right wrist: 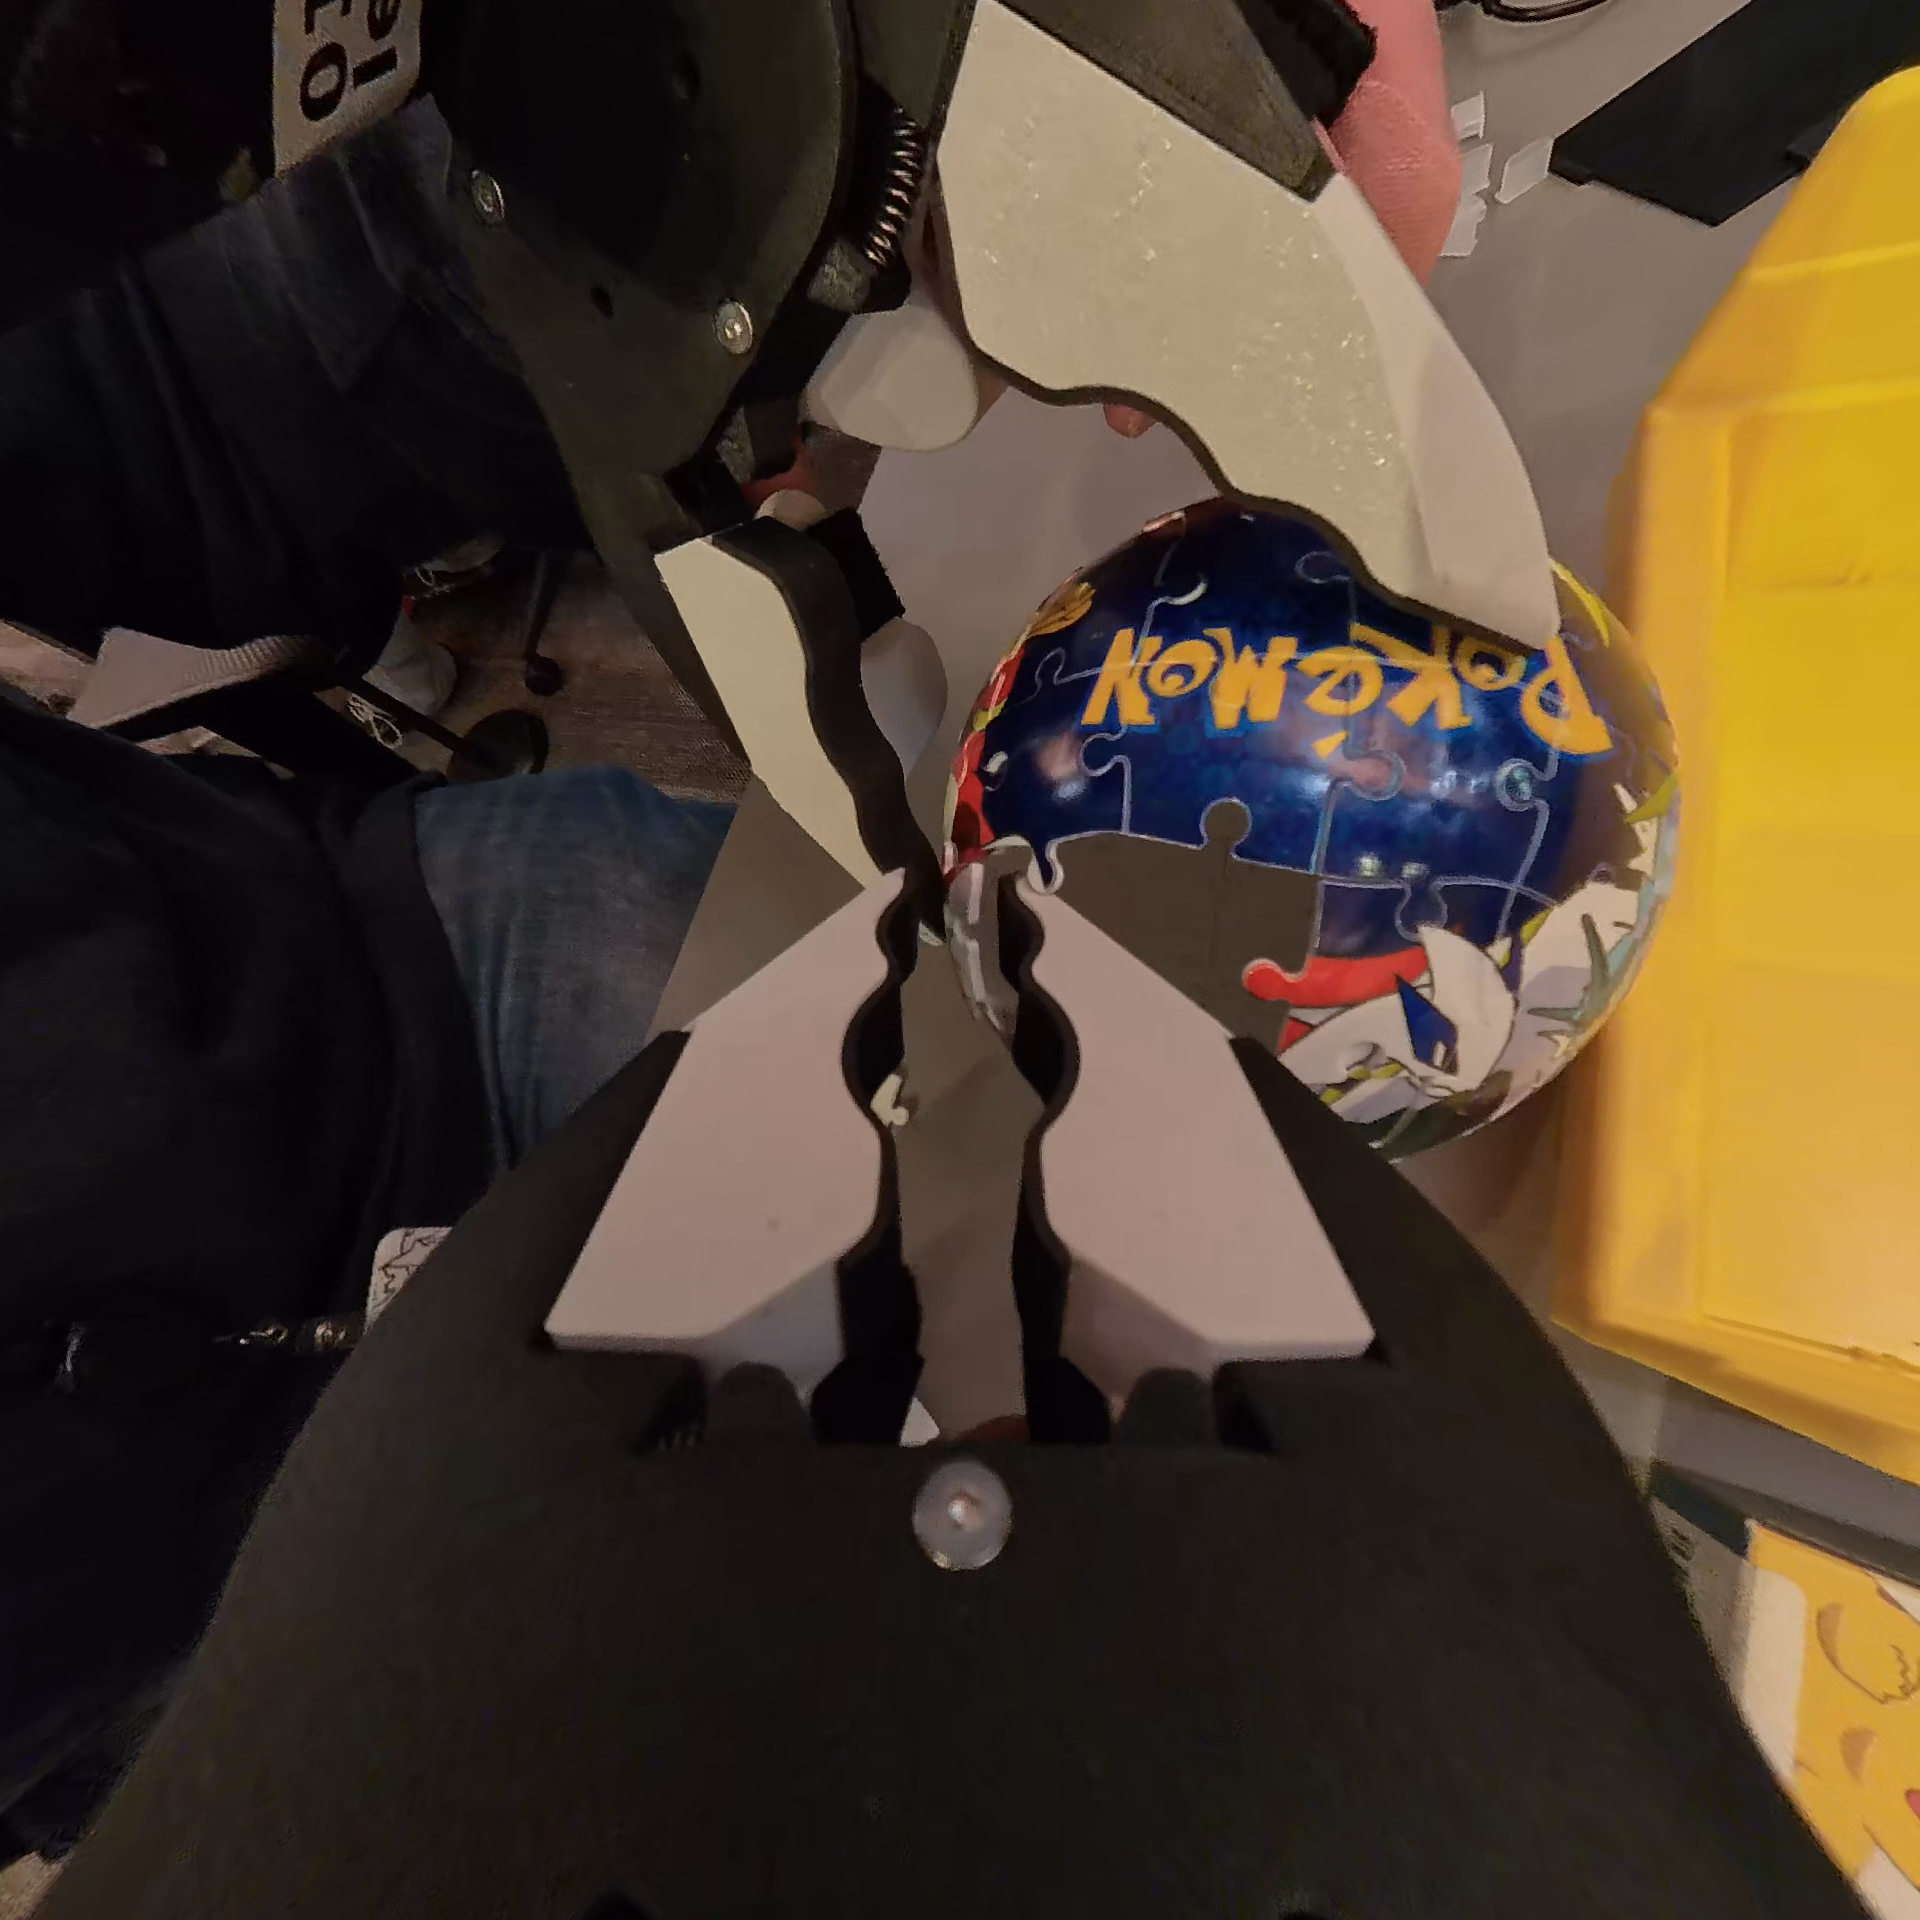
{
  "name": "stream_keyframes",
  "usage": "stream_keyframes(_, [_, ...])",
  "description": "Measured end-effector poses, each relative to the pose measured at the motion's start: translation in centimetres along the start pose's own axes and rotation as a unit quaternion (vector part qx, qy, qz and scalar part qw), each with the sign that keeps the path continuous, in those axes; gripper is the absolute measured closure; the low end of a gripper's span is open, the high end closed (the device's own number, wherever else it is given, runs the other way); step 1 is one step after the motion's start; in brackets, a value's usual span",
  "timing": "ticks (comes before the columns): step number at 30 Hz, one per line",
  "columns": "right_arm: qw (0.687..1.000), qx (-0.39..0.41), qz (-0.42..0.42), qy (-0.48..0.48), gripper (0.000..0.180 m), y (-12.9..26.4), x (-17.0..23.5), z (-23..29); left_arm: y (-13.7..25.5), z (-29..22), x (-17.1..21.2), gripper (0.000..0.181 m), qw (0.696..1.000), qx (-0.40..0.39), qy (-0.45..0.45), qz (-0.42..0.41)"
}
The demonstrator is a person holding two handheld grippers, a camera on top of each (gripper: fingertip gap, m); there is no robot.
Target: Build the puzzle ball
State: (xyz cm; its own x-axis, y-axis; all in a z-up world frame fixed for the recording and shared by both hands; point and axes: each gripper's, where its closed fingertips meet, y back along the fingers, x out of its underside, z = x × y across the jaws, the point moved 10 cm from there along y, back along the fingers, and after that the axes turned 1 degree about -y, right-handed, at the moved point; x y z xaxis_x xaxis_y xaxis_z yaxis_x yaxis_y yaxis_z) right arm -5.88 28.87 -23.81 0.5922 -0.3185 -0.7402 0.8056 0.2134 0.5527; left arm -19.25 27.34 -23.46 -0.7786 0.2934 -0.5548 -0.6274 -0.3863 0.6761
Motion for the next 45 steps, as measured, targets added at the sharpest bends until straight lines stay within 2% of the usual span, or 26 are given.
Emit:
stream_keyframes(14, [0.991,0.080,0.004,0.107,0.153,2.5,0.5,2.1,0.0,-0.1,0.0,0.067,1.000,-0.001,-0.006,0.004])
stream_keyframes(24, [0.957,0.103,0.126,0.240,0.146,1.7,-0.6,2.1,0.0,-0.1,-0.2,0.067,1.000,-0.001,-0.019,0.017])
stream_keyframes(30, [0.953,0.082,0.159,0.243,0.151,1.2,-1.1,1.1,0.0,-0.1,-0.2,0.067,1.000,-0.001,-0.021,0.017])
stream_keyframes(45, [0.961,0.025,0.169,0.216,0.169,0.1,-1.1,0.6,0.0,-0.2,-0.4,0.070,1.000,-0.003,-0.025,0.007])
